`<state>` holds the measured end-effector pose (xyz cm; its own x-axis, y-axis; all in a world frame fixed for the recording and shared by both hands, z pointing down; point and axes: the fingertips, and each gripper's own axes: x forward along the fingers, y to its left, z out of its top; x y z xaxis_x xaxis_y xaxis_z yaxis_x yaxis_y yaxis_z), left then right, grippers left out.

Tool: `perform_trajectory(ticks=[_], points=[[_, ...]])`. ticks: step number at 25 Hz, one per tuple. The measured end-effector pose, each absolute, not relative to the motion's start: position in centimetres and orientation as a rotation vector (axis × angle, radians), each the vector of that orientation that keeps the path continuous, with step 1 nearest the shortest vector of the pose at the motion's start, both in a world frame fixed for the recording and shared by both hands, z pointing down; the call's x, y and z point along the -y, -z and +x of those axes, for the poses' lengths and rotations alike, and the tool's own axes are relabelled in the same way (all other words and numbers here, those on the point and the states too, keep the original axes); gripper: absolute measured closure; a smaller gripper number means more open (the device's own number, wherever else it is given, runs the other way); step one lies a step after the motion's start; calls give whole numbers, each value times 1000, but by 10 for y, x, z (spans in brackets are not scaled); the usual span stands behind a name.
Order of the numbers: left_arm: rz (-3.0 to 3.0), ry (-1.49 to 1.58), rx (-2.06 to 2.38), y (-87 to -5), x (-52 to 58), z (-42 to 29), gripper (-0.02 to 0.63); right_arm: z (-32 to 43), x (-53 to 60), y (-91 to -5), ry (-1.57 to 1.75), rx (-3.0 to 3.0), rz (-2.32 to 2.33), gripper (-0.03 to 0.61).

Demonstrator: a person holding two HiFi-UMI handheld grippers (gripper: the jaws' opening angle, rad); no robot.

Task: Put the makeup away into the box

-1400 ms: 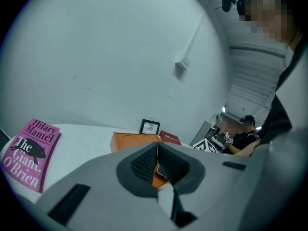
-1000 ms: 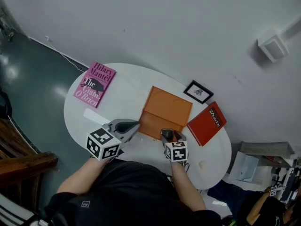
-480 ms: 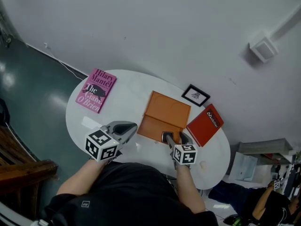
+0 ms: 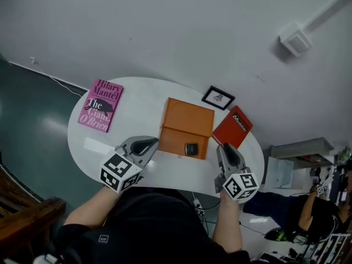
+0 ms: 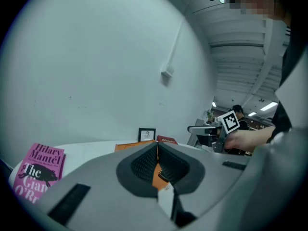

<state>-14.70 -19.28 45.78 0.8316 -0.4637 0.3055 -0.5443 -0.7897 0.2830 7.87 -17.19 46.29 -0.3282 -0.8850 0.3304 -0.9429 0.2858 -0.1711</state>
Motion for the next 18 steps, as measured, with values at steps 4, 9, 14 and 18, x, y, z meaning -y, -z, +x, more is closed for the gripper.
perform_trajectory(ticks=[4, 9, 14, 18], points=[[2790, -224, 712, -428, 195, -127, 600, 106, 145, -418, -455, 2412, 1850, 520], [2821, -164, 699, -412, 189, -108, 600, 133, 123, -406, -439, 2416, 1927, 534], [2806, -244, 749, -419, 182, -89, 601, 138, 122, -410, -418, 2558, 1789, 540], [2793, -264, 843, -418, 176, -52, 601, 157, 110, -415, -302, 2650, 1578, 543]])
